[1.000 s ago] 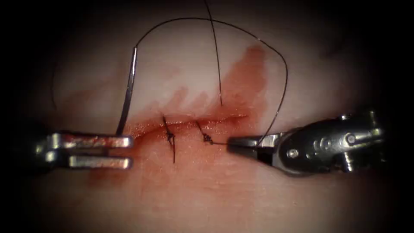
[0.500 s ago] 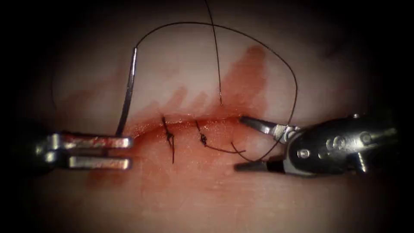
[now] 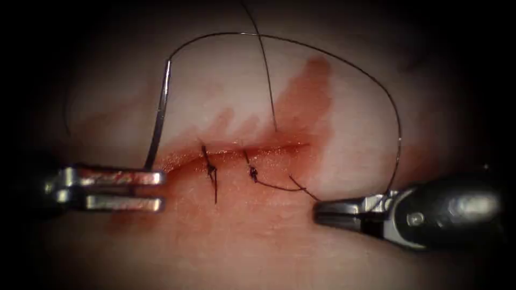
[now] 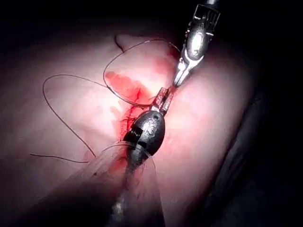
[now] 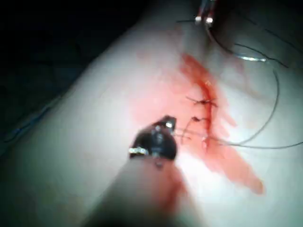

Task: Wound Closure

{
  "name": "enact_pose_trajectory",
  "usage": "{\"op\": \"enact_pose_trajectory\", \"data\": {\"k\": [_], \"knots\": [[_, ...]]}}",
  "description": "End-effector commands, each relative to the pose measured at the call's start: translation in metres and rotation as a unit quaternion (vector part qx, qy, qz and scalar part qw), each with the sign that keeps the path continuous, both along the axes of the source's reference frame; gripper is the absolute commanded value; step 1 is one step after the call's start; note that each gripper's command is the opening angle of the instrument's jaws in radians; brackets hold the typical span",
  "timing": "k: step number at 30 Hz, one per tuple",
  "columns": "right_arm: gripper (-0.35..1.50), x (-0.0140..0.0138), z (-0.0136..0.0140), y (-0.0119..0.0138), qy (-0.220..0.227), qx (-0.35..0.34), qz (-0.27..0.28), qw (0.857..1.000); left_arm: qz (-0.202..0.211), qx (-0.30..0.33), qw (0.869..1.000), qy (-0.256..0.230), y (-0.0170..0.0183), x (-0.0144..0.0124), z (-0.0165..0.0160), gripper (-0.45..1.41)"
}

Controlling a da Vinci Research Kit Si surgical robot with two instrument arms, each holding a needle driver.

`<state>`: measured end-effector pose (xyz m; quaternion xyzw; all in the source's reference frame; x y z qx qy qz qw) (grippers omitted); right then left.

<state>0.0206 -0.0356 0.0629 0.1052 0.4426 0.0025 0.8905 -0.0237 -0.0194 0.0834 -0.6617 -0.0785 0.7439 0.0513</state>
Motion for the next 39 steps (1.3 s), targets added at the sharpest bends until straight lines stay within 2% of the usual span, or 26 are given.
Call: {"op": "enact_pose_trajectory", "data": {"k": [1,4,7,8,12,13,14,16,18,20,23,25,28,29,30,31,33,34,37,39], "knots": [[-0.35,0.0008,-0.0030,-0.0020,0.008,0.014,-0.016,1.000,0.002,0.001,1.000,-0.001,-0.0006,-0.0008,0.0007,-0.45],[-0.35,0.0015,-0.0060,-0.0024,0.009,0.026,-0.025,0.999,0.002,0.004,1.000,-0.001,-0.0007,-0.0009,0.0008,-0.45],[-0.35,0.0016,-0.0073,-0.0026,0.013,0.032,-0.029,0.999,0.002,0.004,1.000,-0.001,-0.0007,-0.0009,0.0008,-0.45],[-0.35,0.0017,-0.0088,-0.0030,0.027,0.050,-0.049,0.997,0.002,0.004,1.000,-0.001,-0.0006,-0.0008,0.0008,-0.45],[-0.35,0.0021,-0.0092,-0.0034,0.053,0.052,-0.053,0.996,0.002,0.004,1.000,-0.001,-0.0006,-0.0008,0.0008,-0.45],[-0.23,0.0020,-0.0089,-0.0030,0.068,0.031,-0.051,0.996,0.003,0.004,1.000,-0.002,-0.0006,-0.0007,0.0008,-0.45],[0.46,0.0016,-0.0084,-0.0024,0.063,0.016,-0.046,0.997,0.003,0.004,1.000,-0.002,-0.0006,-0.0006,0.0009,-0.45],[1.06,0.0001,-0.0074,-0.0014,0.050,0.003,-0.028,0.998,0.005,0.004,1.000,-0.003,-0.0004,-0.0002,0.0008,-0.45],[1.15,-0.0009,-0.0070,-0.0009,0.045,-0.002,-0.021,0.999,0.007,0.005,1.000,-0.004,-0.0002,0.0001,0.0008,-0.45],[1.16,-0.0023,-0.0063,-0.0003,0.040,-0.008,-0.015,0.999,0.006,0.006,1.000,-0.004,0.0001,0.0007,0.0007,-0.45],[1.16,-0.0028,-0.0047,0.0003,0.033,-0.023,0.008,0.999,0.003,0.006,1.000,-0.002,0.0003,0.0012,0.0007,-0.45],[1.18,-0.0020,-0.0028,-0.0001,0.019,-0.040,0.028,0.999,0.003,0.006,1.000,-0.002,0.0004,0.0012,0.0007,-0.45],[1.16,-0.0012,-0.0012,-0.0004,0.012,-0.047,0.036,0.998,0.003,0.006,1.000,-0.002,0.0003,0.0012,0.0007,-0.45],[1.15,0.0003,0.0011,-0.0006,0.004,-0.054,0.047,0.997,0.002,0.005,1.000,-0.001,0.0003,0.0011,0.0007,-0.45],[1.13,0.0007,0.0017,-0.0006,0.003,-0.055,0.047,0.997,0.002,0.005,1.000,-0.001,0.0003,0.0011,0.0007,-0.45],[1.10,0.0016,0.0029,-0.0005,0.000,-0.060,0.050,0.997,0.002,0.005,1.000,-0.001,0.0002,0.0010,0.0007,-0.45],[1.01,0.0023,0.0037,-0.0003,-0.002,-0.062,0.053,0.997,0.002,0.005,1.000,-0.001,0.0002,0.0010,0.0007,-0.45],[0.84,0.0029,0.0042,0.0000,-0.001,-0.064,0.058,0.996,0.002,0.005,1.000,-0.001,0.0002,0.0010,0.0007,-0.45],[0.73,0.0033,0.0048,0.0005,0.003,-0.066,0.066,0.996,0.001,0.005,1.000,-0.001,0.0002,0.0009,0.0008,-0.45],[0.56,0.0034,0.0050,0.0008,0.004,-0.067,0.069,0.995,0.001,0.005,1.000,0.000,0.0001,0.0009,0.0008,-0.45]]}}
